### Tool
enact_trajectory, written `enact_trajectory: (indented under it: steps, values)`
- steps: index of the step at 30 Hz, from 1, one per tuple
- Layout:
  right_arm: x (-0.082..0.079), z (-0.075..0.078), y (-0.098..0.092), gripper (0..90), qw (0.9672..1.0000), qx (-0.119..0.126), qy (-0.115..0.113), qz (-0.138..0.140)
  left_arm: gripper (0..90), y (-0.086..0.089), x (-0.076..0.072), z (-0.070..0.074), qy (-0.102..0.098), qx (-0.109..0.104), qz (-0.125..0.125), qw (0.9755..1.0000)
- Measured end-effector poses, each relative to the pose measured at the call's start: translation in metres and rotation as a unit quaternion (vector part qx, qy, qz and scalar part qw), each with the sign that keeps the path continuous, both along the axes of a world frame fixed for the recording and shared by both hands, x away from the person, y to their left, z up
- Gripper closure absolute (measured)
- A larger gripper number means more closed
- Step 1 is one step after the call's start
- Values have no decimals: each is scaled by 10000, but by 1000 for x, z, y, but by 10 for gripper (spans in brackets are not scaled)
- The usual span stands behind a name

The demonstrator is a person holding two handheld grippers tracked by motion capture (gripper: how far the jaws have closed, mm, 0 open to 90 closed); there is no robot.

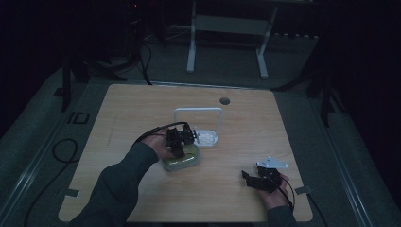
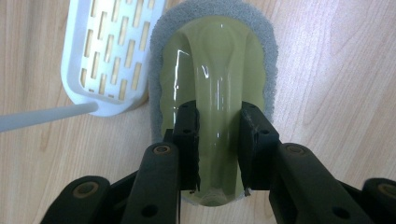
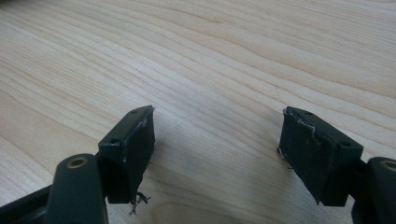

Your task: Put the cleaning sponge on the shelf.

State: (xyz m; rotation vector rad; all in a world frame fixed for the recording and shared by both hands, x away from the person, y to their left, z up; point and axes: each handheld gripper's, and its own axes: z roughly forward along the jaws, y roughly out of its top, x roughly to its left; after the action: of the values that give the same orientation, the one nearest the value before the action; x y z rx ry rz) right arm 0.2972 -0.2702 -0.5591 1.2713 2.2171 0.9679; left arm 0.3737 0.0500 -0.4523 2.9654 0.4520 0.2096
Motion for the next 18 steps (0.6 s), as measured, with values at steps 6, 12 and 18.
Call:
enact_trajectory:
  steps: [6, 12, 18]
  values:
    - [0, 0, 0, 261, 10000, -4, -8, 4, 714, -2, -1, 0, -124, -49, -164, 9998]
    - [0, 0, 0, 261, 10000, -4, -10, 5, 714, -7, -2, 1, -283, -51, -362, 9989]
    - [0, 0, 0, 261, 10000, -3, -9, 6, 714, -12, -2, 5, -524, -44, -482, 9975]
